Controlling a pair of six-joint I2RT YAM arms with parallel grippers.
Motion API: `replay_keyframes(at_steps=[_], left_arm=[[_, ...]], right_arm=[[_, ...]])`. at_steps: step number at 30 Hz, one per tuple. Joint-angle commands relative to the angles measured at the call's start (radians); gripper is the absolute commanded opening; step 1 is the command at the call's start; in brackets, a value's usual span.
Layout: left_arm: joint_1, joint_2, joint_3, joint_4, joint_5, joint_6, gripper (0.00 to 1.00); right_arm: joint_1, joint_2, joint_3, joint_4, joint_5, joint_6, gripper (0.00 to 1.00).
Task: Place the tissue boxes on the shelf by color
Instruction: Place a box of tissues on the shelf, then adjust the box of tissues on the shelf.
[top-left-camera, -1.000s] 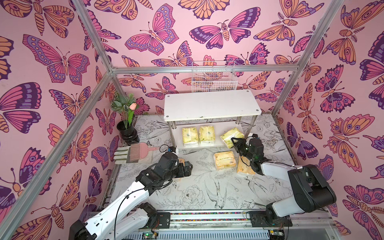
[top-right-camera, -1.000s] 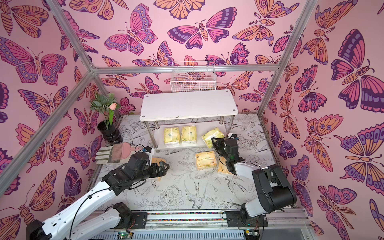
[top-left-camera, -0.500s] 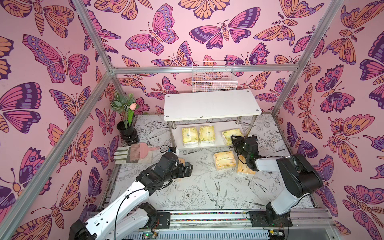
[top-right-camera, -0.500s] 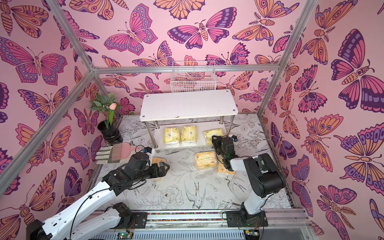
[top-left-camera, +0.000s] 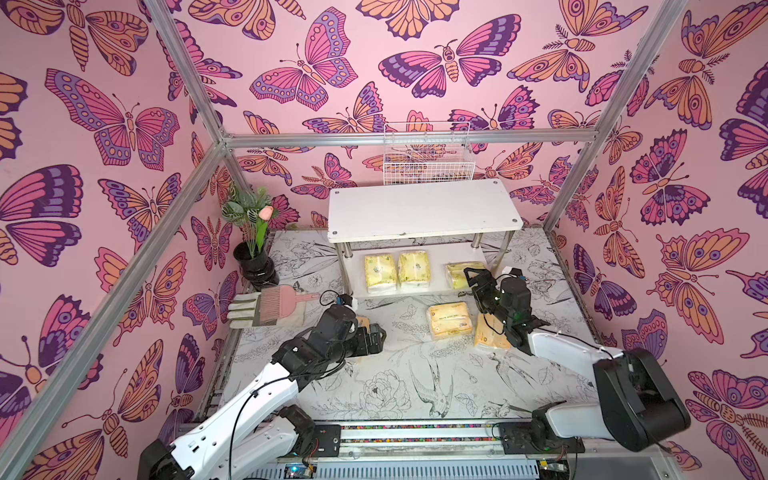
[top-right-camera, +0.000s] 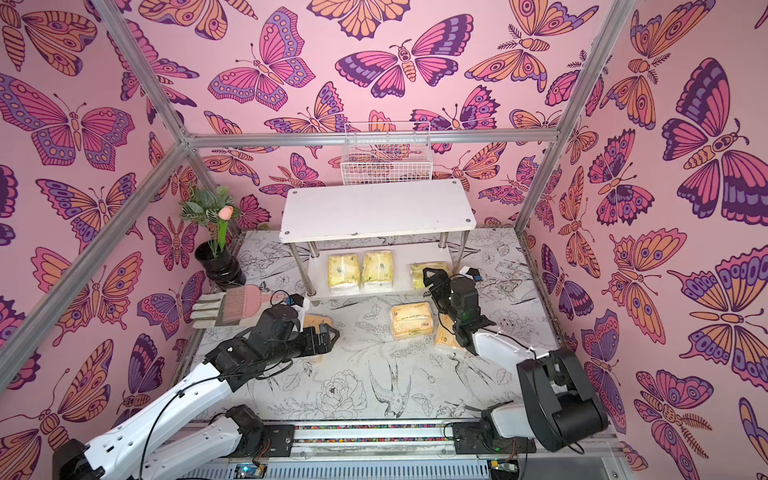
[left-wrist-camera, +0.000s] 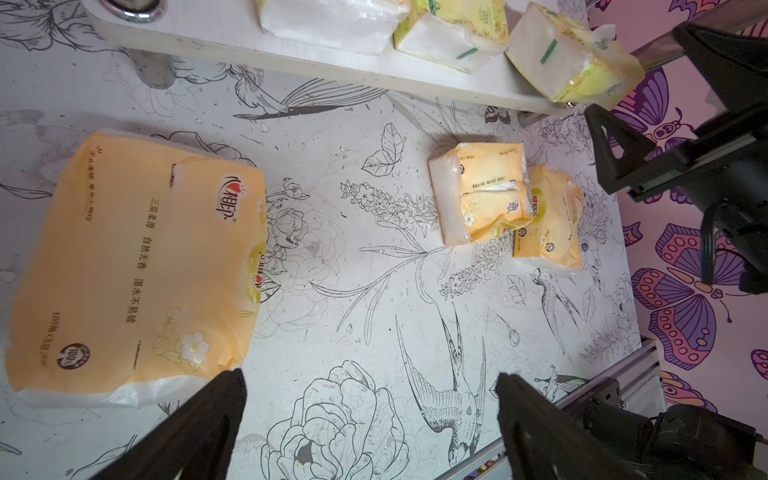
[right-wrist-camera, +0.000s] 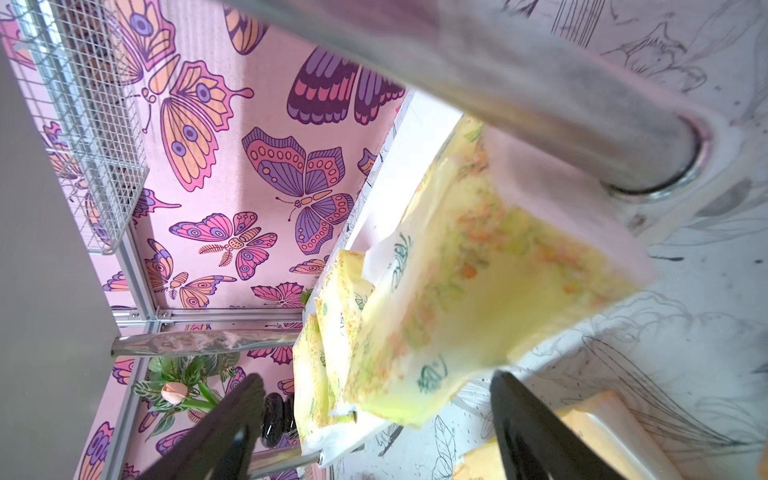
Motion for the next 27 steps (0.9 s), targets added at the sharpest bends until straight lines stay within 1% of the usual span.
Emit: replay_keyframes(at_steps=[1, 4, 9, 15, 22, 27], left_arm=[[0.005, -0.006, -0.015, -0.002, 0.010, 0.003, 1.00], [0.006, -0.006, -0.015, 0.002, 0.011, 0.003, 1.00], [0.006, -0.008, -0.015, 0.002, 0.012, 0.003, 1.00], [0.006, -0.014, -0.015, 0.001, 0.009, 0.003, 1.00], [0.006, -0.008, -0.010, 0.002, 0.011, 0.000, 1.00], [0.006, -0.012, -0.015, 0.000, 0.016, -0.002, 1.00]], right_arm=[[0.005, -0.055, -0.014, -0.147, -0.024, -0.064, 0.89], [0.005, -0.057, -0.005, -0.189, -0.049, -0.079, 0.89], [0.011, -0.003, -0.009, -0.164, -0.088, -0.071, 0.88], [0.069, 0.041, 0.018, -0.151, -0.075, -0.073, 0.88], [0.091, 0.147, 0.110, -0.125, -0.050, -0.079, 0.88], [0.091, 0.245, 0.216, -0.117, -0.042, -0.089, 0.87]])
